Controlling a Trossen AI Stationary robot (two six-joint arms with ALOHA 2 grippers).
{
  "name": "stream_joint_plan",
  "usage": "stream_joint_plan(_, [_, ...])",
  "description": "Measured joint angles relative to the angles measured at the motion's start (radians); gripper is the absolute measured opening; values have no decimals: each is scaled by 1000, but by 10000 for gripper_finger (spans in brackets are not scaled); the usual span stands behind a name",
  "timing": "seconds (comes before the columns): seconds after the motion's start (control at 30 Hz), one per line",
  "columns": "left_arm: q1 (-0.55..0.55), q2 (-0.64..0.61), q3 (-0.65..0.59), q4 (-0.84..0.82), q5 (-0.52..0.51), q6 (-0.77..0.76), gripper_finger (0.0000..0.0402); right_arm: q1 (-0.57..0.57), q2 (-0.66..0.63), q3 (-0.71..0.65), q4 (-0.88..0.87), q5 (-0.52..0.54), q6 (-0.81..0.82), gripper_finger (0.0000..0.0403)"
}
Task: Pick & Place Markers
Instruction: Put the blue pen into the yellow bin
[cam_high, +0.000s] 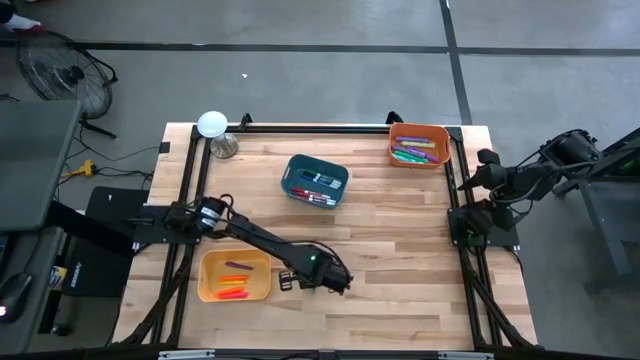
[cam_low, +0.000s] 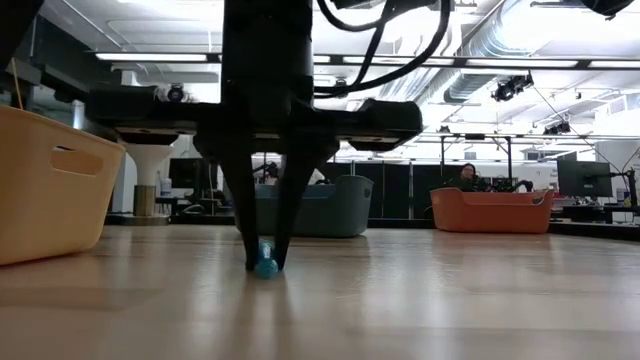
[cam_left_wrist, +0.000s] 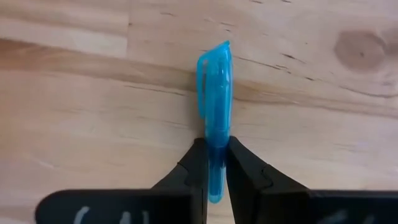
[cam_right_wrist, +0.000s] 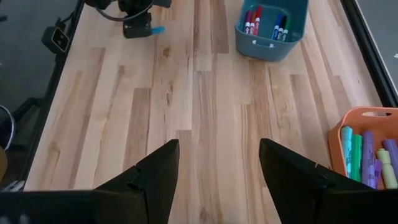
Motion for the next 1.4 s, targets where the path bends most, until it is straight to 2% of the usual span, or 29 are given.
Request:
stream_joint_plan(0.23, [2,11,126,-201,-93,60,28,0,0,0,0,1,-7,211])
stream_joint_plan(0.57, [-19,-5,420,-592,-165,69,27,0,0,0,0,9,-18,211])
stream_joint_plan(0.67, [-49,-14,414,-586,-176,22,27,0,0,0,0,9,-19,211])
stream_joint_plan(0.8, [-122,-39,388,-591,-168,-139,27,0,0,0,0,9,-23,211])
stream_joint_plan(0.9, [-183,-31,367,-579,-120,-247,27,0,0,0,0,9,-26,211])
stream_joint_plan(0.97, [-202,-30,364,-587,-40,-260,27,0,0,0,0,9,-32,211])
stream_joint_plan(1.13, [-206,-33,350,-585,-29,-262,27,0,0,0,0,17,-45,211])
stream_joint_plan(1.27, [-195,-34,349,-585,-48,-260,27,0,0,0,0,15,-45,211])
stream_joint_plan(1.4, [-193,-60,350,-587,-116,-220,25,0,0,0,0,13,-44,211])
